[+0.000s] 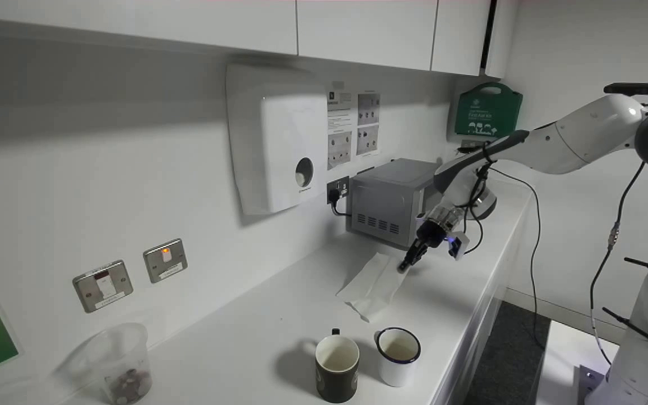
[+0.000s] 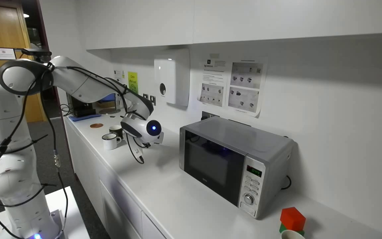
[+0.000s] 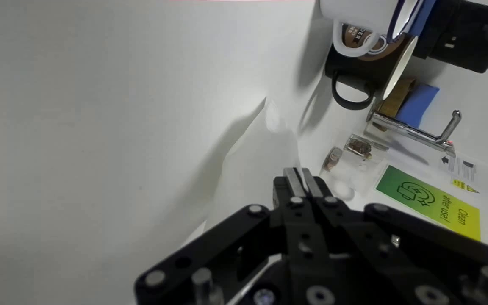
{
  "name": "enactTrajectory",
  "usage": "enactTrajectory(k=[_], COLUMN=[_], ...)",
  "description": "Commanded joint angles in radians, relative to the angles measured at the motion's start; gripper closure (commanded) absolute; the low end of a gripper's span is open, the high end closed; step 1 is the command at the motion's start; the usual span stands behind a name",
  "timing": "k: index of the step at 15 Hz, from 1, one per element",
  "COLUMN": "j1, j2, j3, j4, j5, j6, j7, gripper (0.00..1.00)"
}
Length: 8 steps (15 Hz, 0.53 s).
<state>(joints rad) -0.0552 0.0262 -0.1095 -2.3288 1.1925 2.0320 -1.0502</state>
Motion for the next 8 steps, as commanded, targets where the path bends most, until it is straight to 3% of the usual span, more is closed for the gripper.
enactTrajectory(k=[1, 8], j1=[-0.001, 0.007], j2=[-0.056, -0.061], j3=[0.018, 0.041], j4=[-0.047, -0.056], j5=[-0.037, -0.084], j6=[0.089, 0.205], j7=[0.015, 0.032], gripper=[1.0, 1.0])
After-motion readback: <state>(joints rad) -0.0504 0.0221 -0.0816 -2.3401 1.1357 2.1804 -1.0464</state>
